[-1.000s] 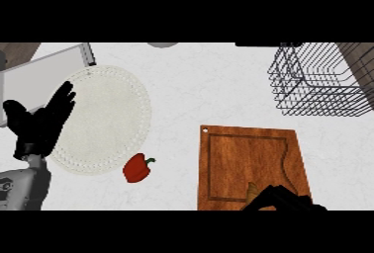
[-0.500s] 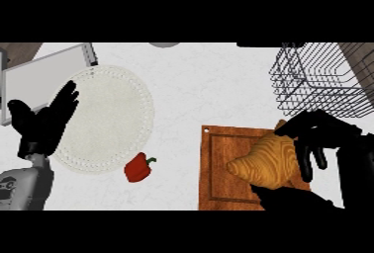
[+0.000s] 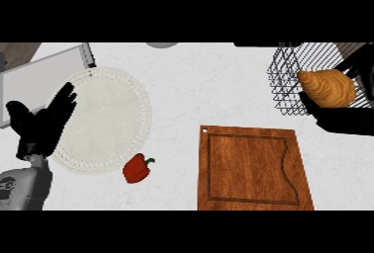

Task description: Pick the croissant from the cutting board and place it in the basket

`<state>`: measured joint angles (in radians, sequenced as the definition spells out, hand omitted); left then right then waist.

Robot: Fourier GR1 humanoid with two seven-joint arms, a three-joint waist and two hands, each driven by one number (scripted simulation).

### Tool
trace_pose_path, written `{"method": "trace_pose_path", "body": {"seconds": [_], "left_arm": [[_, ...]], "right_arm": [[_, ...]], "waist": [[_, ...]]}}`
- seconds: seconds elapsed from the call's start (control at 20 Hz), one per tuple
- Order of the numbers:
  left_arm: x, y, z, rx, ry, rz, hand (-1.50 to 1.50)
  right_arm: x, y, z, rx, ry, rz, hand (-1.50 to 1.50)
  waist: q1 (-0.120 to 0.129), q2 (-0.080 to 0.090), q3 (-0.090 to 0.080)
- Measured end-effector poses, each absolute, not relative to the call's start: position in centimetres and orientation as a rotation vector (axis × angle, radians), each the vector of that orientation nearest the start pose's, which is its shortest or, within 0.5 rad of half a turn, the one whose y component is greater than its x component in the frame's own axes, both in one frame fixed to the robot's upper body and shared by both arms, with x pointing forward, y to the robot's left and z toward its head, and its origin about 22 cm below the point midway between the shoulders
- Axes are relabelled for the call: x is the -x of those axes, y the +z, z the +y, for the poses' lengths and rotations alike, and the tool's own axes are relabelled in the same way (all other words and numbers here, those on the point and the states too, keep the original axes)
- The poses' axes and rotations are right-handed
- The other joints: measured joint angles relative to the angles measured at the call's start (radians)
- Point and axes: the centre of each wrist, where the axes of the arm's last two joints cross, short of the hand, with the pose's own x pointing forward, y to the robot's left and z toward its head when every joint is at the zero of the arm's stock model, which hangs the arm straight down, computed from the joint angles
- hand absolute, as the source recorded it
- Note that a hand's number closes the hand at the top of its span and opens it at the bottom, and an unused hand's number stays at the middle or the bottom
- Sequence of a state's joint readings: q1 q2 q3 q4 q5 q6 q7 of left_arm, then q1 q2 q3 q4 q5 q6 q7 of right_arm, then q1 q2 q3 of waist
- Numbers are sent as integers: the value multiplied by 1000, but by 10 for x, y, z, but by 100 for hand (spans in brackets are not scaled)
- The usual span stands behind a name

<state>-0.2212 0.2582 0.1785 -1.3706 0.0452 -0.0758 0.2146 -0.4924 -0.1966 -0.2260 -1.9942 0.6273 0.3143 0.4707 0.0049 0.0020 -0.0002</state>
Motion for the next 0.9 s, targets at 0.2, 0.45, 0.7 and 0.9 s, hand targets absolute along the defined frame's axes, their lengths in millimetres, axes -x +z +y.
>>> {"method": "trace_pose_path", "body": {"seconds": [0.2, 0.45, 0.7, 0.9], "left_arm": [[-288, 37, 314, -188, -81, -1386, 0], [-291, 39, 317, -193, -76, -1381, 0], [-298, 37, 316, -185, -76, -1386, 0], [-298, 43, 312, -184, -76, -1388, 0]], "right_arm": [[-294, 217, -281, 871, 485, -1750, 150], [-322, 195, -303, 843, 458, -1754, 150], [-339, 167, -323, 870, 398, -1742, -150], [-357, 151, -335, 898, 287, -1687, -150]], "waist": [[2, 0, 0], [1, 0, 0], [2, 1, 1], [6, 1, 1]]}}
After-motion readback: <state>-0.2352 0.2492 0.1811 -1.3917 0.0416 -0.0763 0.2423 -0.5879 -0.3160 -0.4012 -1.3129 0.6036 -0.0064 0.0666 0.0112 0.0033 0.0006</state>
